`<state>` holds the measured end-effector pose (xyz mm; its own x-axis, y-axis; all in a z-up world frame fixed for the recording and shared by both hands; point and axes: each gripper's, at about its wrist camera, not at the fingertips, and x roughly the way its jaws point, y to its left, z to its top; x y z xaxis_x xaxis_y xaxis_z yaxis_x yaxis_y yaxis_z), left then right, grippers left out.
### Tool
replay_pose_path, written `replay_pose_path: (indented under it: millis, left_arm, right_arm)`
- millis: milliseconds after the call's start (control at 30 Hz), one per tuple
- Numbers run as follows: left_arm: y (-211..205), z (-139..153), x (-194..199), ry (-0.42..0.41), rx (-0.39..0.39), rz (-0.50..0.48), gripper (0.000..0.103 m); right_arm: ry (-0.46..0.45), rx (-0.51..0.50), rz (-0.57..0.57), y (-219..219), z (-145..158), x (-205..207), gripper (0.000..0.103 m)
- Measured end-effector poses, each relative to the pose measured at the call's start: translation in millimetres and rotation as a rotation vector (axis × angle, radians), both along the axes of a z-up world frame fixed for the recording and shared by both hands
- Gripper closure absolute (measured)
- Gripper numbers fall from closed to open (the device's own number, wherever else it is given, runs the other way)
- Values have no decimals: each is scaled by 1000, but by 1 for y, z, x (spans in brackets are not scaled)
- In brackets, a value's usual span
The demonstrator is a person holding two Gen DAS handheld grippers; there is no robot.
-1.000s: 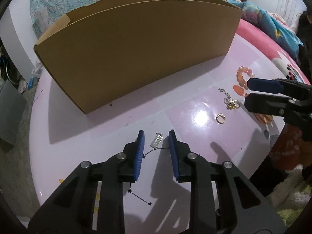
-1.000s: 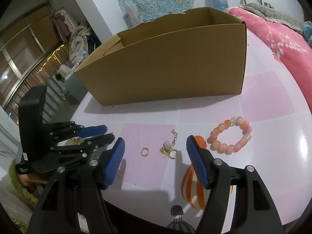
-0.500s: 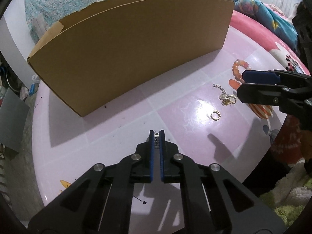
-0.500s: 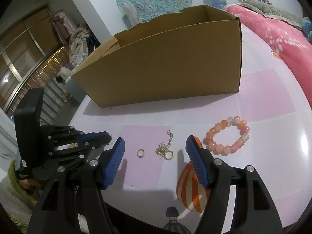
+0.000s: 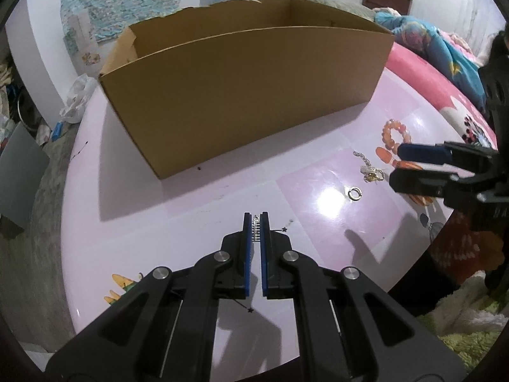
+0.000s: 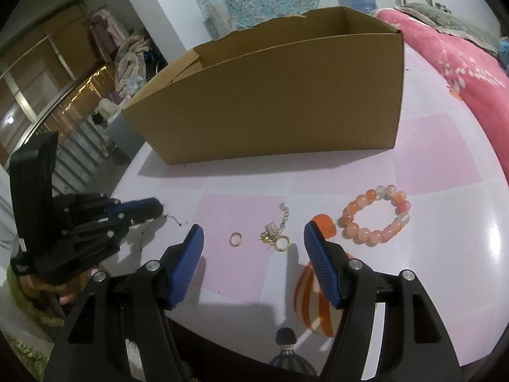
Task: Organize jewelry
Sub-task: 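Close the right gripper on the small gold ring while the left gripper holds the silver charm, then carry the silver charm and gold ring into the box with both tools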
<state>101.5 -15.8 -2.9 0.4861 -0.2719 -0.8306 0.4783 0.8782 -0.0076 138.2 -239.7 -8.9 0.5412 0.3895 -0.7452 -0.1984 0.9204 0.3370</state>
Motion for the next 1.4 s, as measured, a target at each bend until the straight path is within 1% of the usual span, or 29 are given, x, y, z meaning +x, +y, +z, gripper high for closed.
replay_pose_path:
  millis: [33, 133, 367, 567, 700, 767, 900, 1067, 1167, 1267, 1400]
  left_arm:
    - [2, 0, 0, 4, -6, 6, 99]
    - [2, -2, 2, 10, -17, 17, 99]
    - [9, -3, 3, 8, -32, 21, 99]
    - [13, -3, 3, 6, -45, 23, 99]
    - [13, -3, 2, 3, -43, 21, 99]
    - [14, -3, 2, 3, -43, 19, 99]
    - [14, -3, 1, 0, -40, 21, 99]
    - [15, 1, -1, -11, -42, 23, 99]
    - [15, 7, -4, -27, -41, 22, 99]
    - [15, 18, -10, -57, -43, 23, 99]
    - [12, 48, -19, -113, -71, 10, 99]
  right_arm:
    - [5, -3, 8, 2, -1, 1, 47]
    - [17, -10, 28, 8, -4, 4, 57]
    - [23, -62, 82, 24, -6, 9, 71]
    - [40, -144, 109, 38, -17, 16, 81]
    - [7, -222, 120, 47, -18, 16, 86]
    - [-4, -250, 122, 49, -18, 15, 92]
    - [-22, -281, 135, 52, -18, 13, 92]
    - [-26, -256, 124, 46, -17, 11, 92]
    - [-44, -250, 120, 40, -10, 6, 92]
    - [-72, -238, 116, 36, 2, 1, 92]
    - [-134, -197, 117, 26, 31, -8, 92]
